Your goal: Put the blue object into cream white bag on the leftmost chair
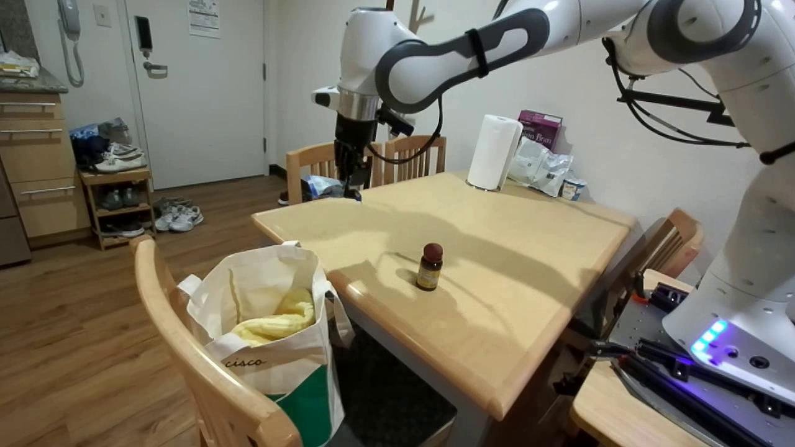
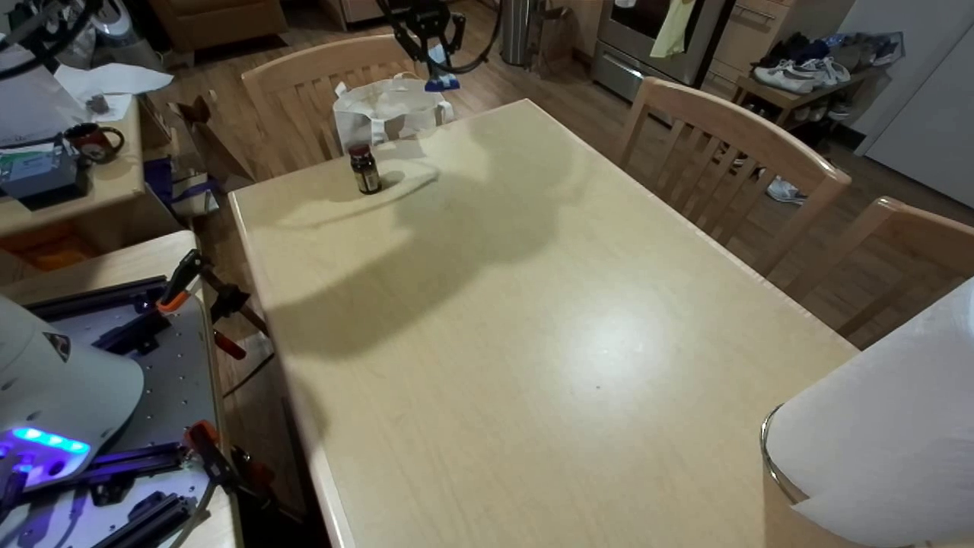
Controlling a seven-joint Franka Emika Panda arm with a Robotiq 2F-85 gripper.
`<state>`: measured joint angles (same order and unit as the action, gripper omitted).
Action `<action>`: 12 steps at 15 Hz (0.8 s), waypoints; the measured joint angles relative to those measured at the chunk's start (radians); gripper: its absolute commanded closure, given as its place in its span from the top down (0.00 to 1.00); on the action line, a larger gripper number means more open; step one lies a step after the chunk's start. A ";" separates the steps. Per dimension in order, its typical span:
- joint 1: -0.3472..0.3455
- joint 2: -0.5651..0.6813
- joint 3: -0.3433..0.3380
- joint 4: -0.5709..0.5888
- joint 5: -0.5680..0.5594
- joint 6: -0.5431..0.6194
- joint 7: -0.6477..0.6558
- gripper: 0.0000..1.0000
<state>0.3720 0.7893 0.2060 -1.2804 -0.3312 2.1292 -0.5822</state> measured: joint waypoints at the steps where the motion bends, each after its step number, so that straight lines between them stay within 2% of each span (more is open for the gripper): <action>1: 0.011 -0.002 -0.001 0.002 -0.022 -0.001 -0.027 0.36; 3: 0.012 -0.004 -0.005 0.006 -0.039 -0.001 -0.061 0.36; 4: 0.009 -0.005 -0.010 0.007 -0.039 -0.001 -0.074 0.11; 8: 0.012 0.005 -0.009 0.015 -0.040 0.021 -0.117 0.10; 12: 0.090 0.079 0.016 0.134 -0.054 0.007 -0.238 0.10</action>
<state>0.4621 0.8678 0.2224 -1.1463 -0.3848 2.1365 -0.8199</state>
